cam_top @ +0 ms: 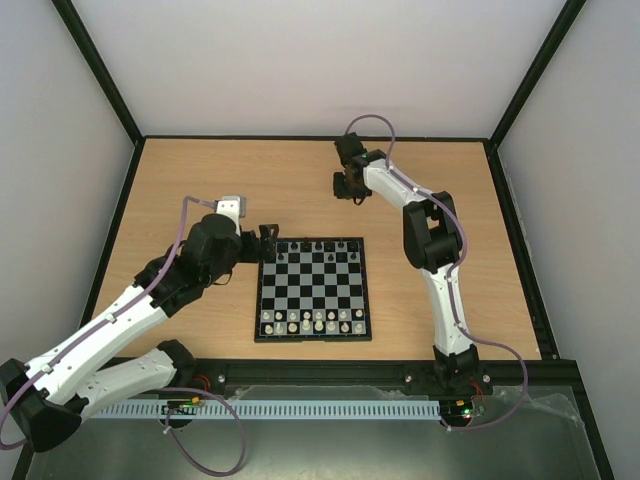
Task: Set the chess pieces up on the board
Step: Pick up the chess piece at the center of the board.
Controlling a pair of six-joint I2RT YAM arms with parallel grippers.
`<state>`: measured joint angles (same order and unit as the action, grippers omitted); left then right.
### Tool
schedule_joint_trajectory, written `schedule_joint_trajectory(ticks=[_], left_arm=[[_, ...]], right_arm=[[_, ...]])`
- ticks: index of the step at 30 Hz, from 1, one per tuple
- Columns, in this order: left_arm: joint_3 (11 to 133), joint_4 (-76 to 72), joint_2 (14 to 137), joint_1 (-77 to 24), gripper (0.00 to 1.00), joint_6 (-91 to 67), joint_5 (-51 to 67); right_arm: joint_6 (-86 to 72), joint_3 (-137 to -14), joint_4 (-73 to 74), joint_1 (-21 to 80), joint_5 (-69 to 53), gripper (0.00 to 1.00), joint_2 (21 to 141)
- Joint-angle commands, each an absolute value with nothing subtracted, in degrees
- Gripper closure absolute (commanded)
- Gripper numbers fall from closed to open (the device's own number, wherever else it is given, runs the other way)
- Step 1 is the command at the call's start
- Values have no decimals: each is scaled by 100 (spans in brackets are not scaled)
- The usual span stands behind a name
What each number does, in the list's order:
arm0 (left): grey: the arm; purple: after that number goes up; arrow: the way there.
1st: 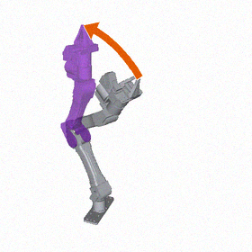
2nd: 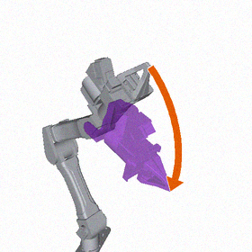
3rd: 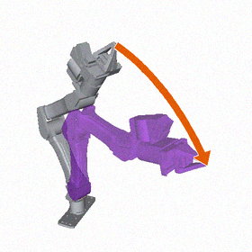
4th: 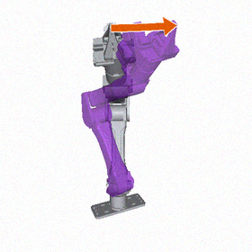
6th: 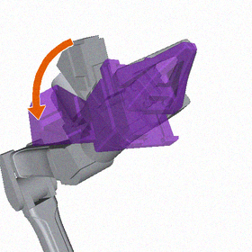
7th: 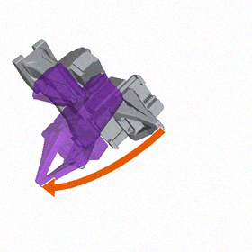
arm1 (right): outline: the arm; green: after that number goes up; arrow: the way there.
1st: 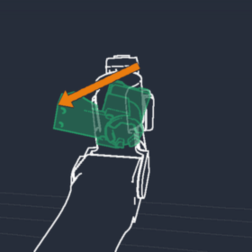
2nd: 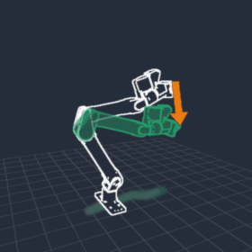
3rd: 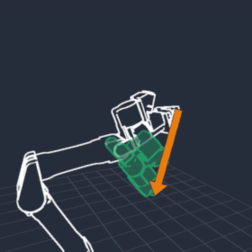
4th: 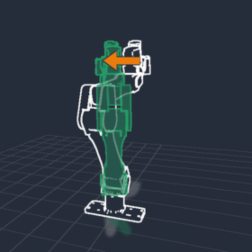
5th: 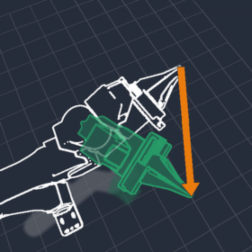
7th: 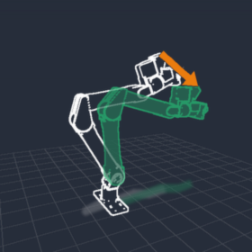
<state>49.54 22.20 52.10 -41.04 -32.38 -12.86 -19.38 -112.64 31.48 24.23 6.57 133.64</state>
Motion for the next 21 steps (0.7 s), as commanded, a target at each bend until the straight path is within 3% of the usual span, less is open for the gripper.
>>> schedule_joint_trajectory(ticks=[1,15,21], left_arm=[[5009,2092,5229,-4061,1,-3172,-1263],[5063,2107,5277,-4061,1,-3153,-1292],[5055,2090,5296,-4051,1,-3151,-1292]], right_arm=[[-1846,-11573,3507,2435,741,67,13639],[-1749,-11982,3563,2417,918,70,13955],[-1740,-12118,3607,2400,879,78,14066]])
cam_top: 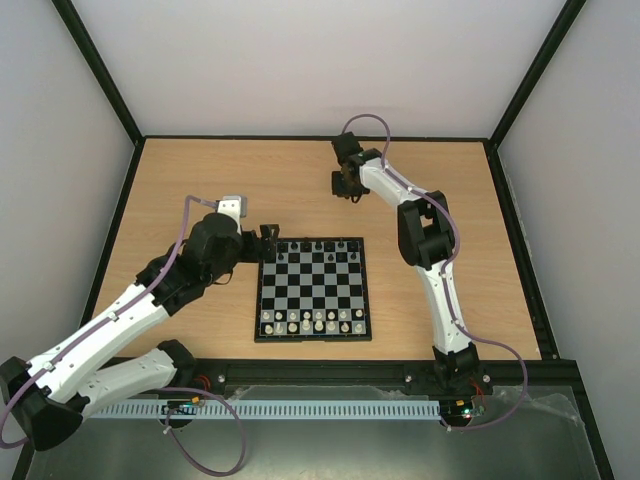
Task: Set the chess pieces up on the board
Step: Pick up the chess piece at the center of the board.
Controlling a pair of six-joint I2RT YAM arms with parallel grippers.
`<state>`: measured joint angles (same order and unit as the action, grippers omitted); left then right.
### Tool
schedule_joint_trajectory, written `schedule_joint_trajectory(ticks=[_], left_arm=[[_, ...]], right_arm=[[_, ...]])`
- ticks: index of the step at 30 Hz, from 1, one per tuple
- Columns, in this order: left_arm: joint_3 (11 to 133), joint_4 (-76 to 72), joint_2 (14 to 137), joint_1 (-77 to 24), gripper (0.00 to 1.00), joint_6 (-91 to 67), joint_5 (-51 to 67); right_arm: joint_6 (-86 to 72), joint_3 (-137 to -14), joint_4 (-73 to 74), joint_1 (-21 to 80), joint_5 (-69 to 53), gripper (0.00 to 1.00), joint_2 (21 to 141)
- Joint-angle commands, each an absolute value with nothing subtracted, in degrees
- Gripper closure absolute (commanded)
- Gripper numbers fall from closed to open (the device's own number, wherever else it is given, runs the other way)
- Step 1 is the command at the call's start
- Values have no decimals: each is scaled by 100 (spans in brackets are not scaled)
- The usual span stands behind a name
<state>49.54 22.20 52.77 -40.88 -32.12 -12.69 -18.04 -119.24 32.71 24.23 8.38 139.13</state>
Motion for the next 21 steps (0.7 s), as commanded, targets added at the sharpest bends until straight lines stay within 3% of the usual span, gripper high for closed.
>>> schedule_joint_trajectory(ticks=[1,21], left_arm=[[5054,2077,5305,-4052,1,-3154,-1292],[5044,2097,5301,-4052,1,-3164,-1299]], right_arm=[[-1740,-12112,3614,2399,872,79,14077],[-1776,-11505,3456,2399,901,98,13535]])
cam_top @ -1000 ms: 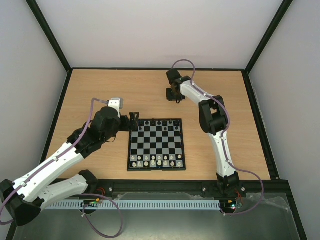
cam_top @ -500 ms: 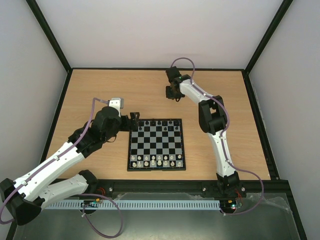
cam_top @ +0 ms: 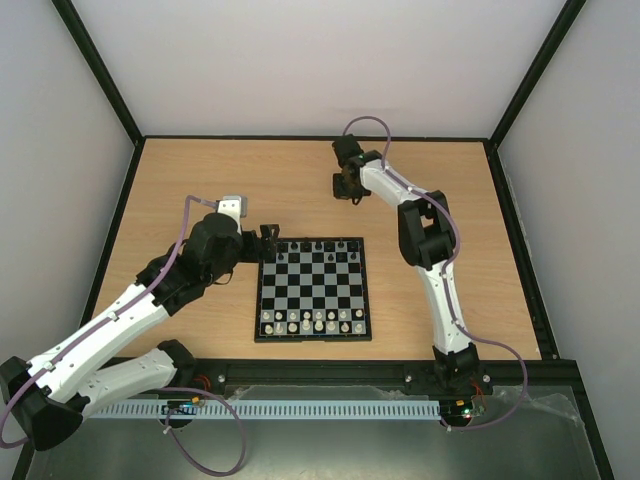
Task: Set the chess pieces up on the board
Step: Pick up the chess piece at the center of the board, then place the chess piece on the chessboard.
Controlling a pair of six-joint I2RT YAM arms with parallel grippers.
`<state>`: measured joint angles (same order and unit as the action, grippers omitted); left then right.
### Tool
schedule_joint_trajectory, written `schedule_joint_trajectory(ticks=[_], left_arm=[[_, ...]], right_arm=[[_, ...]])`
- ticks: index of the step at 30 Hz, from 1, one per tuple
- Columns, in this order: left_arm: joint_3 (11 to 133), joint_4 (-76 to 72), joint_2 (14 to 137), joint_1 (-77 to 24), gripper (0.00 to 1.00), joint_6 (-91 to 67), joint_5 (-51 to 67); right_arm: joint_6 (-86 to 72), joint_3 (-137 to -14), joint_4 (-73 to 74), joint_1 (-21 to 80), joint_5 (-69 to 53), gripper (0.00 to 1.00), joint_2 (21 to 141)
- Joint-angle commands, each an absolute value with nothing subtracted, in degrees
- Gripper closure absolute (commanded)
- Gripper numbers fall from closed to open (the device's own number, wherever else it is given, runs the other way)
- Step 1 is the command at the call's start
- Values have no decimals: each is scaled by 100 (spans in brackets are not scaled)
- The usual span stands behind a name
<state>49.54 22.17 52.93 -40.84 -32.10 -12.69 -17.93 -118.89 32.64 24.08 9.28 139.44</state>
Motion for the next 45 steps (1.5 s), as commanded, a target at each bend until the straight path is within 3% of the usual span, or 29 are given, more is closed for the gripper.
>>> schedule_joint_trajectory(ticks=[1,13,18,29,45], left_arm=[[5053,2107,5294,-4052,1,-3164,-1305],[5151,2405,4911,-4017,1,-3246,-1591],[5172,2551,4768,-3993,1,-3332,-1800],[5235,2926,4537,-3314,1,-3583,-2039],[5169,2816,4578,-2967,1,-3593,-1828]], right_arm=[[-1789,-11342,3404,2411,885,98,13370],[-2098,-8098,2629,3345,1312,97,9990],[-2281,-7041,2472,3925,918,95,9088],[-2513,-6802,2294,4907,975,96,9583],[-2531,-7286,2144,5014,1431,96,10631]])
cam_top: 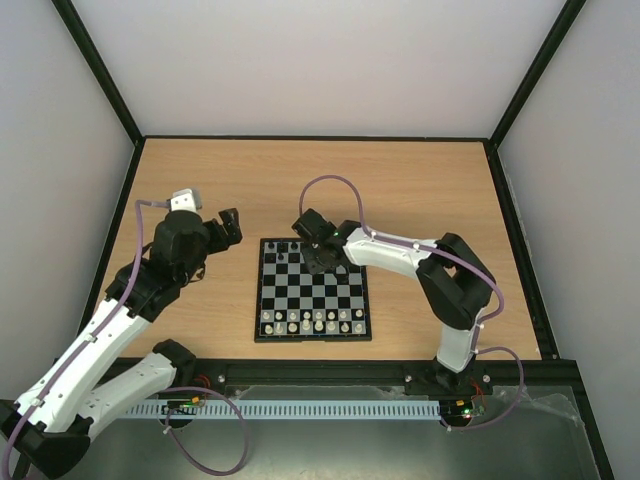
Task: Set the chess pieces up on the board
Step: Place the chess piece on the chessboard.
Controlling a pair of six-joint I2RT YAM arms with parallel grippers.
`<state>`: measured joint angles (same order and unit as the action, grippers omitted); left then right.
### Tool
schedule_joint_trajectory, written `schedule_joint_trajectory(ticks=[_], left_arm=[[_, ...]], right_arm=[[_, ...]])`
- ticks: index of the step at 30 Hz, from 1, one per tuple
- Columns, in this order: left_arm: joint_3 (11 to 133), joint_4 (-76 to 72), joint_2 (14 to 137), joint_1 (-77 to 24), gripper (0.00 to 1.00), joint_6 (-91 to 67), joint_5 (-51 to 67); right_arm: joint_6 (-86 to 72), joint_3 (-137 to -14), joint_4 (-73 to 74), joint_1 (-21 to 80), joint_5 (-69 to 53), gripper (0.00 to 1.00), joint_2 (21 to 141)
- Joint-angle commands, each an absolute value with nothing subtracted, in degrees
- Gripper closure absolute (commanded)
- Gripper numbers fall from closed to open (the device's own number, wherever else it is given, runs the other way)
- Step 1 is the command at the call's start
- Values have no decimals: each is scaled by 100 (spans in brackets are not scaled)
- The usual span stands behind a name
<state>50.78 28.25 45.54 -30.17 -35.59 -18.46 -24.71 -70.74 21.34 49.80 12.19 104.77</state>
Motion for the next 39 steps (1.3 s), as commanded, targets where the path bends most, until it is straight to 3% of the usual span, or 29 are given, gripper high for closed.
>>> schedule_joint_trajectory(ticks=[1,21,39], left_arm=[[5171,2805,4580,-2962,1,-3590,-1824],[5080,2725,4561,-2899,1,-3558,-1724],[5069,2760,4508,-2900,1,-3566,-1705]], right_arm=[[-2536,-7313,2141,5015,1440,96,10667],[-2514,-7567,2115,5018,1704,94,11108],[-2487,-7477,2054,4999,1667,87,10940]])
